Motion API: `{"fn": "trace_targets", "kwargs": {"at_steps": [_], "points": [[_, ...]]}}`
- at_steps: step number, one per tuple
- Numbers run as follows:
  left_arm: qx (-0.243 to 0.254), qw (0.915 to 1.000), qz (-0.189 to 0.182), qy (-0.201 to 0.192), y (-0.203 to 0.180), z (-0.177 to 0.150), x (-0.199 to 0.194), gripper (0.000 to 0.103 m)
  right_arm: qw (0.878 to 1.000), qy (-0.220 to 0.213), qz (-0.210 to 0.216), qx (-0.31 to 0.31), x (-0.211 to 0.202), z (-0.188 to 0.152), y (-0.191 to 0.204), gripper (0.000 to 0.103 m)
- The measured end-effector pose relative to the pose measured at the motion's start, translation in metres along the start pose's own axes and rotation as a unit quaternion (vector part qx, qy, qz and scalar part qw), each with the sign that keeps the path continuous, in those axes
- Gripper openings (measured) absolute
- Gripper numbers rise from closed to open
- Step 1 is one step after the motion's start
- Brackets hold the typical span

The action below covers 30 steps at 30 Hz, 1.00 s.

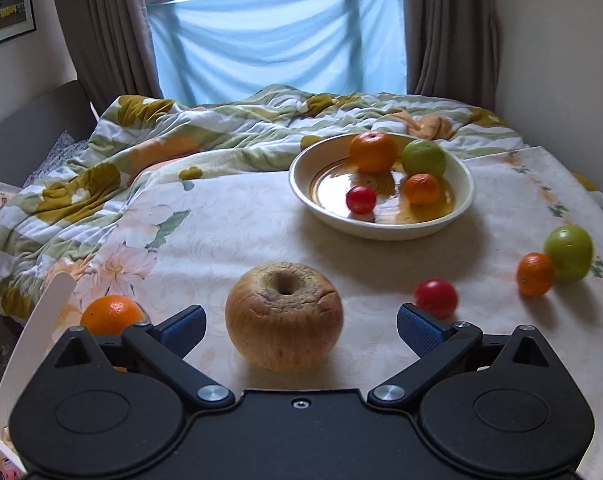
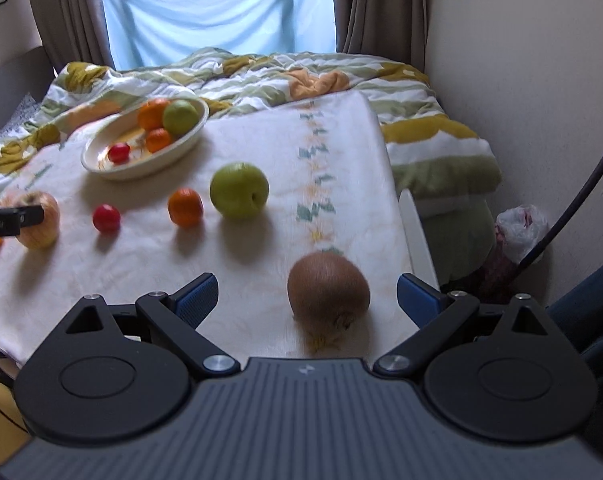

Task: Organize fruits
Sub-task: 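Move the left tool to the large wrinkled apple while the right tool approaches the kiwi, then grasp the wrinkled apple with the left tool while the right tool grasps the kiwi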

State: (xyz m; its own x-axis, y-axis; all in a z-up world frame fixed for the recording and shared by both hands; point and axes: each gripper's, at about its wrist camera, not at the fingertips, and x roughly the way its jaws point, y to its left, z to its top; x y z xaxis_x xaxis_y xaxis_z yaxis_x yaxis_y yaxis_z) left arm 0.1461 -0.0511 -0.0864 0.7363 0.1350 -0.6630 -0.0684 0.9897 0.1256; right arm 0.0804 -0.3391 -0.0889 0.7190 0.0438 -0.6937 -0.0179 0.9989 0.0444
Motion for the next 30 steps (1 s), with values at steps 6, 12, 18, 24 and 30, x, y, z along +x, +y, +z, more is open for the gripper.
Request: {"fn": "trace_targets", "kwargs": {"at_steps": [6,12,18,24,30], "points": [[-0.001,1.0,0.001,0.008,0.008,0.002,0.022,0.103,1.0,0.013,-0.004,0.004,0.018,-0.007,0.004,0.103],[0.0,0.9997,-0.008,0.024,0.01,0.003,0.035,0.095,1.0,0.018,-0.01,0.002,0.03,-0.006,0.007,0.103],[-0.002,0.9986,-0.018,0.049,0.012,0.002,0.044,0.079,1.0,0.021,-0.017,0.012,0.036,-0.005,0.005,0.103],[-0.004,0.9987,-0.025,0.045,0.014,-0.001,0.041,0.078,0.999,0.028,-0.018,0.01,0.039,-0.006,0.004,0.1],[-0.002,0.9982,-0.032,0.05,0.015,-0.006,0.033,0.078,0.999,0.027,-0.022,0.01,0.04,-0.005,0.003,0.093]]}}
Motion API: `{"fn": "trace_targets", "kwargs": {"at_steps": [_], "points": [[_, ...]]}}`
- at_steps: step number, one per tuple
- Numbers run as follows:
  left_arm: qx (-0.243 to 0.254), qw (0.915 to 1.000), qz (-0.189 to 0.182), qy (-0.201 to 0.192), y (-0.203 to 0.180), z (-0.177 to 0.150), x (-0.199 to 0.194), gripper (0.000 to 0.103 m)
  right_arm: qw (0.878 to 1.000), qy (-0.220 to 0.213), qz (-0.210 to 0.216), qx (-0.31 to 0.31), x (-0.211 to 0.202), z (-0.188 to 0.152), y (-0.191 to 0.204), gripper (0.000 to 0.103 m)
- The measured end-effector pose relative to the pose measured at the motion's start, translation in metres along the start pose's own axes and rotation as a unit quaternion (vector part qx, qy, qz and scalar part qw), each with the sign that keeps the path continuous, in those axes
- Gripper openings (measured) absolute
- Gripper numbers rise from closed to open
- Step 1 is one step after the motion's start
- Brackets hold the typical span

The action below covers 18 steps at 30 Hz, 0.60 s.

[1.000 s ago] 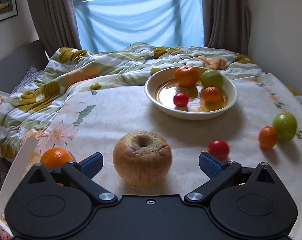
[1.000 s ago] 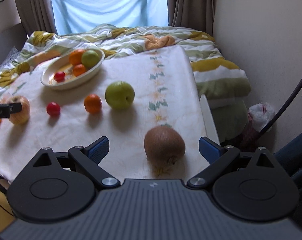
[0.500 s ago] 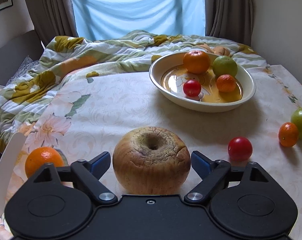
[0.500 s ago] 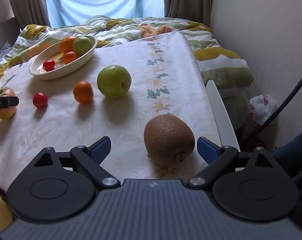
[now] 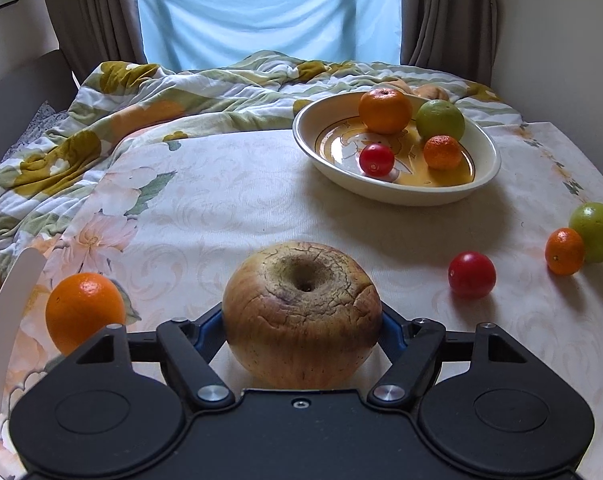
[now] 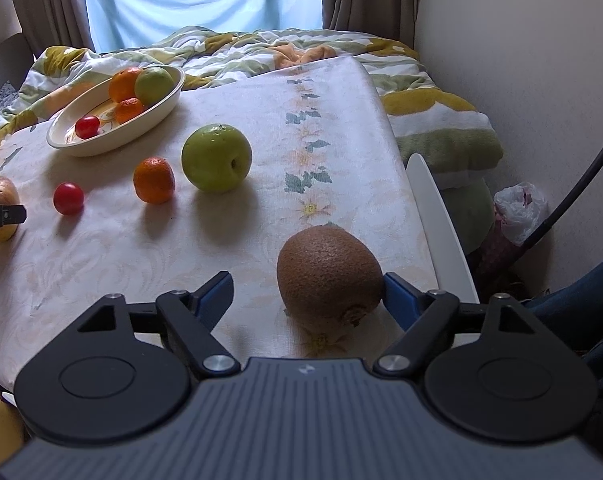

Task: Organize fruits
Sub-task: 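Grasp the wrinkled apple with the left tool while the right tool grasps the kiwi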

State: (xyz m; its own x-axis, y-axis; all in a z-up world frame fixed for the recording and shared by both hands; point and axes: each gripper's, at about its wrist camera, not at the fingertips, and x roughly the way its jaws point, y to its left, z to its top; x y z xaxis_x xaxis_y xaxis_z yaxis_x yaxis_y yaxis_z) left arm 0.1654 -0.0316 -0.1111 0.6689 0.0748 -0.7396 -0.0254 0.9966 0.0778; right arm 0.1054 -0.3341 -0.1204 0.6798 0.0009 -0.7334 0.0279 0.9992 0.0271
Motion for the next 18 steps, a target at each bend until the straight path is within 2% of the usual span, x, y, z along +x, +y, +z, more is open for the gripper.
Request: {"fn": "trace_targets", "kwargs": {"at_steps": [7,11,18], "points": [[0.004,1.0,-0.008,0.004,0.001,-0.011,-0.011,0.078,1.0,0.004,-0.003,0.012,0.003,0.003,-0.005,0.083],[0.002,0.9999,-0.014,0.004,0.003,-0.015,-0.016,0.078,1.0,0.004,-0.013,0.004,0.006,0.003,-0.005,0.073],[-0.002,0.9997,-0.023,-0.002,0.004,-0.019,-0.031,0.078,1.0,-0.001,-0.006,-0.013,0.004,0.006,-0.004,0.072]]}}
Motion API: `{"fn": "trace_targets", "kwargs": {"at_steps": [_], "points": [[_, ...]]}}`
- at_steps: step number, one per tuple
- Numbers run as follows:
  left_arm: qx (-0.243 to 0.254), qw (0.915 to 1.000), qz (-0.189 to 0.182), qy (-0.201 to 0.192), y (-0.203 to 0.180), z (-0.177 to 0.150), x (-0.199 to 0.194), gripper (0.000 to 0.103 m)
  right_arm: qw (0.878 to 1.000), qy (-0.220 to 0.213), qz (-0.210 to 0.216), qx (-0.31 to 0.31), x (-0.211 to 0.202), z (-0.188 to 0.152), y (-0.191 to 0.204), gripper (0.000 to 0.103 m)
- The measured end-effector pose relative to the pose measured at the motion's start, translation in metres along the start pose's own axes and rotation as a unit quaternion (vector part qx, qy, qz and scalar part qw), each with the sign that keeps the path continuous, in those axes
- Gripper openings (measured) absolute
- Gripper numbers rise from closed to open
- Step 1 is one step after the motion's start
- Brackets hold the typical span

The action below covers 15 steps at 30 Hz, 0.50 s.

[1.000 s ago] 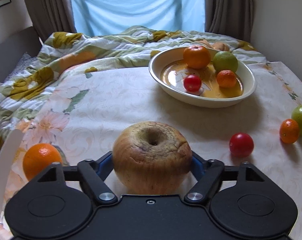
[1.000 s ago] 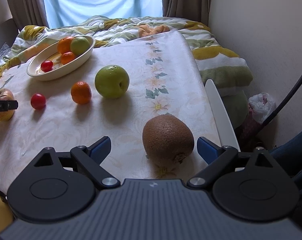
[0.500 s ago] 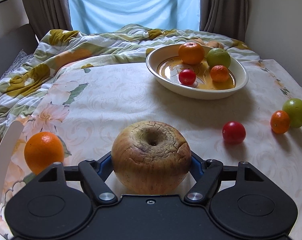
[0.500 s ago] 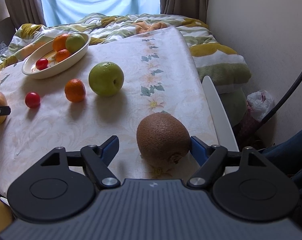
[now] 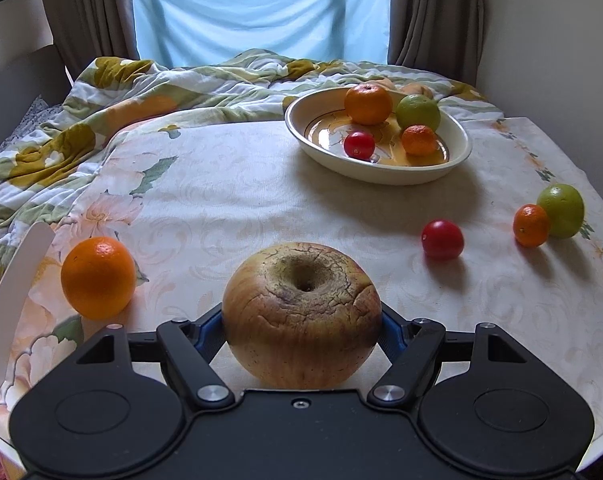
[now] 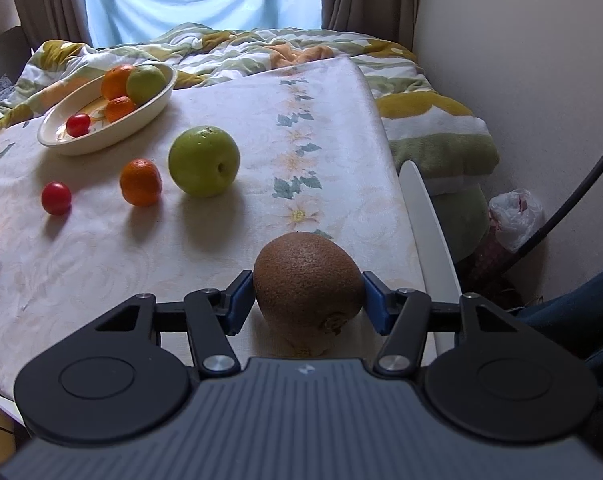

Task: Organize fruits
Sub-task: 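Grasp the wrinkled apple with the left tool while the right tool grasps the kiwi, then carry the wrinkled apple into the bowl and open the left tool while the right tool carries the kiwi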

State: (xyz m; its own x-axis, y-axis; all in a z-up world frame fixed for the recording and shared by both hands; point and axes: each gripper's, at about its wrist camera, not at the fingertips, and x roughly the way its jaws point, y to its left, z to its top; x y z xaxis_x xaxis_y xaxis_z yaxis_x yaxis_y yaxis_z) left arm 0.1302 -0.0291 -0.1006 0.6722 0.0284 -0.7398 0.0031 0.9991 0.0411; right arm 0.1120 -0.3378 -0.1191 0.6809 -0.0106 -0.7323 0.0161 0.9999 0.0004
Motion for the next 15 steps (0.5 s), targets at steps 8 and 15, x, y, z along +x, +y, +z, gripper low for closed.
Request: {"fn": "trace_targets", "kwargs": {"at_steps": [8,15], "points": [[-0.011,0.9997,-0.006,-0.022,-0.004,0.013,-0.032,0.078,0.999,-0.015,0.026,-0.01,-0.017,0.014,0.011,0.072],[-0.032,0.9986,-0.004,-0.041,-0.004,0.034,-0.063,0.078,0.998,-0.035,0.053,-0.02,-0.038,0.035,0.019,0.072]]}}
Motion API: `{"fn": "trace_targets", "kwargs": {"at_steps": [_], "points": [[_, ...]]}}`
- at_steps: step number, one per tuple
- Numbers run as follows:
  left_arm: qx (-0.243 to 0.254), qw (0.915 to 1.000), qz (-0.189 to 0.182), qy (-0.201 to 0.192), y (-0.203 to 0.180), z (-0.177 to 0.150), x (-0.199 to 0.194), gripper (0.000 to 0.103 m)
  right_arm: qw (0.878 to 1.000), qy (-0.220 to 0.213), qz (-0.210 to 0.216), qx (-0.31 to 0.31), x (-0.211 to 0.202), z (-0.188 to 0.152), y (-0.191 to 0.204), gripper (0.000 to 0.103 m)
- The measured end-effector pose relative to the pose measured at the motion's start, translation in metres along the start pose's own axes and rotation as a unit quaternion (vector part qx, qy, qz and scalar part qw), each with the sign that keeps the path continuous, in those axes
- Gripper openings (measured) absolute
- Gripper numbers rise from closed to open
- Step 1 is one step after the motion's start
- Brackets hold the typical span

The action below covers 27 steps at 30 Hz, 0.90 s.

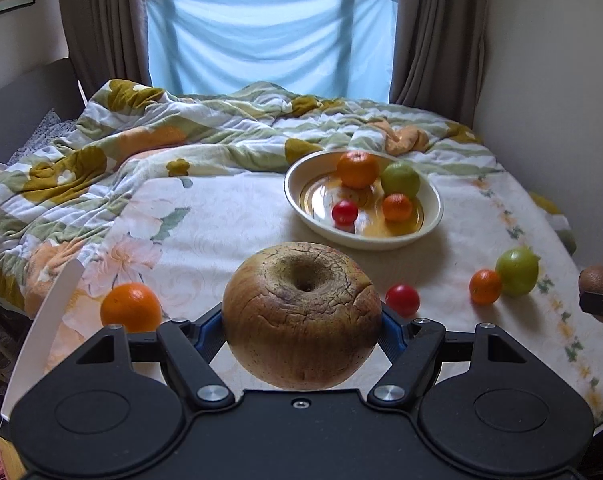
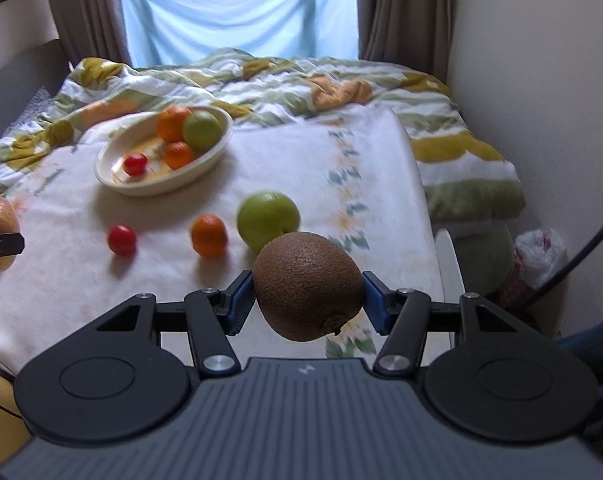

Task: Organize fruits
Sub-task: 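Carry the wrinkled apple into the bowl and open the left tool while the right tool carries the kiwi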

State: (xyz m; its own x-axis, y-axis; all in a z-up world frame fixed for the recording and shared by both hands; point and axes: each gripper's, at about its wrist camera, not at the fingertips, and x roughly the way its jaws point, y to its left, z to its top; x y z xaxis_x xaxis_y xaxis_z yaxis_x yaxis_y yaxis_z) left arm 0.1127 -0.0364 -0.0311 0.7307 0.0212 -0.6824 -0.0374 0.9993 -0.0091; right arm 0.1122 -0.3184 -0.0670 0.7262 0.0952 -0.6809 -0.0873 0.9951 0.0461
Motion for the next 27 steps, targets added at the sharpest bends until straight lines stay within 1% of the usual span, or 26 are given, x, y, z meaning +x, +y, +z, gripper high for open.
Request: {"fn": "trace_targets", "kwargs": {"at_steps": [6,12,19,27], "points": [[-0.016,0.9998,0.003,-0.016,-0.004,0.022,-0.017,0.078,1.0,-0.014,0.025,-0.007,-0.014,0.03,0.006,0.072],[-0.012,0.9994,0.001,-0.033,-0.006,0.05,-0.016,0.078,0.998,-0.029,0.044,-0.02,-0.021,0.061,0.014,0.072],[-0.005,0.9991,-0.009,-0.04,-0.001,0.079,0.006,0.078,0.998,-0.037,0.055,-0.025,-0.011,0.096,0.025,0.072],[0.017,0.999,-0.028,-0.031,0.002,0.113,0.051,0.078,0.997,-0.035,0.059,-0.022,0.015,0.128,0.044,0.072]]}}
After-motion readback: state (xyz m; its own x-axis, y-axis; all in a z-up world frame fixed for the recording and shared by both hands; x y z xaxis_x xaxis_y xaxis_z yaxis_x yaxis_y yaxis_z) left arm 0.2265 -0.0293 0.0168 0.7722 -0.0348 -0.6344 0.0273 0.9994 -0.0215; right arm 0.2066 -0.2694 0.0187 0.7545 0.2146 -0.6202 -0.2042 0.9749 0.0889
